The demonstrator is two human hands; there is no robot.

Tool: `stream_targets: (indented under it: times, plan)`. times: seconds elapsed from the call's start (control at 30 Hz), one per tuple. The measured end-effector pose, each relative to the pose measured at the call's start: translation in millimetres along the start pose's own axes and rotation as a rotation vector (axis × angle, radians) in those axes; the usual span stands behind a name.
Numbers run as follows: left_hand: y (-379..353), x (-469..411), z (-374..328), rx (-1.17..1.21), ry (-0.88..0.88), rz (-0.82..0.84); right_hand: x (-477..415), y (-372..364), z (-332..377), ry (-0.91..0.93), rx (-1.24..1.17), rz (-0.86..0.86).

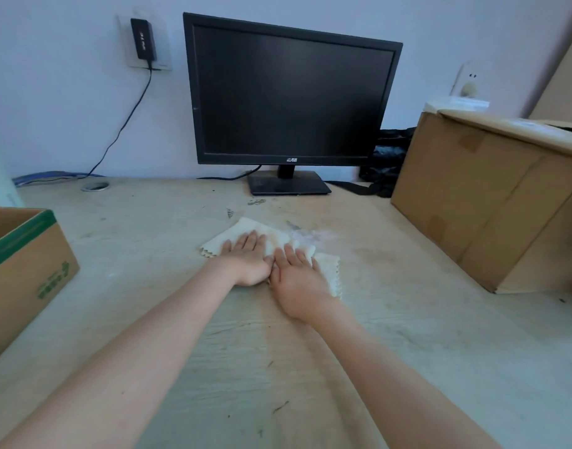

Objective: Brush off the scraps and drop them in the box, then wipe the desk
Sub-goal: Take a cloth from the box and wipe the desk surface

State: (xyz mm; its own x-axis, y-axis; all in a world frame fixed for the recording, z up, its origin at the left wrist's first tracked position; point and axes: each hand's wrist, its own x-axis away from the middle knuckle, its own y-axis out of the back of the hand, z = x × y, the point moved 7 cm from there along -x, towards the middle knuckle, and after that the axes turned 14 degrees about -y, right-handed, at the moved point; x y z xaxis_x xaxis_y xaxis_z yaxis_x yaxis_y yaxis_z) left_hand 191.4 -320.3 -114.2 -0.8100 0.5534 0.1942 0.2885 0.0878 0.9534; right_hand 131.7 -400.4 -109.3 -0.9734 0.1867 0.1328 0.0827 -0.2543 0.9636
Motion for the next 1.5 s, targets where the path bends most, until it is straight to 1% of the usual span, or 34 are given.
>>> stream_targets:
  times: [0.07, 0.13, 0.2, 0.27, 0.4, 0.67, 0.8, 1.0, 1.13, 1.27, 1.5]
  plan:
    - [-1.4, -5.0, -10.9, -0.002, -0.026, 0.005, -0.6, 4.4, -13.9, -0.017, -0.004, -0.029]
    - [-1.8, -11.9, -21.7, -0.011, -0.054, 0.009, -4.9, 9.9, -33.8, -0.073, 0.003, -0.043]
    - [-1.4, -19.6, -29.8, -0.016, -0.073, 0.013, -9.9, 12.7, -52.2, -0.136, 0.017, -0.026]
    - [0.5, -28.1, -35.1, -0.019, -0.081, 0.015, -16.6, 13.5, -62.0, -0.161, 0.034, 0.0]
    - [2.2, -44.3, -43.3, -0.017, -0.1, 0.031, -34.7, 16.4, -72.0, -0.155, 0.04, 0.015]
    - [3.7, -63.9, -49.6, 0.0, -0.118, 0.028, -73.7, 25.7, -81.2, -0.082, 0.047, 0.034]
    - [3.0, -65.0, -49.1, 0.014, -0.059, 0.012, -91.2, 27.6, -71.5, -0.036, 0.044, 0.038]
    - [4.6, -59.7, -42.1, 0.024, 0.003, -0.007, -97.0, 28.3, -57.8, -0.04, 0.014, 0.031]
    - [3.3, -52.5, -27.4, 0.023, 0.048, -0.009, -96.9, 25.1, -42.9, -0.035, 0.011, 0.041]
    - [4.9, -36.3, -4.7, 0.038, 0.088, -0.007, -94.3, 16.2, -16.0, 0.01, 0.013, 0.054]
    - [5.3, -3.3, 10.1, 0.033, 0.095, -0.03, -74.7, 6.6, 9.5, 0.08, 0.012, 0.048]
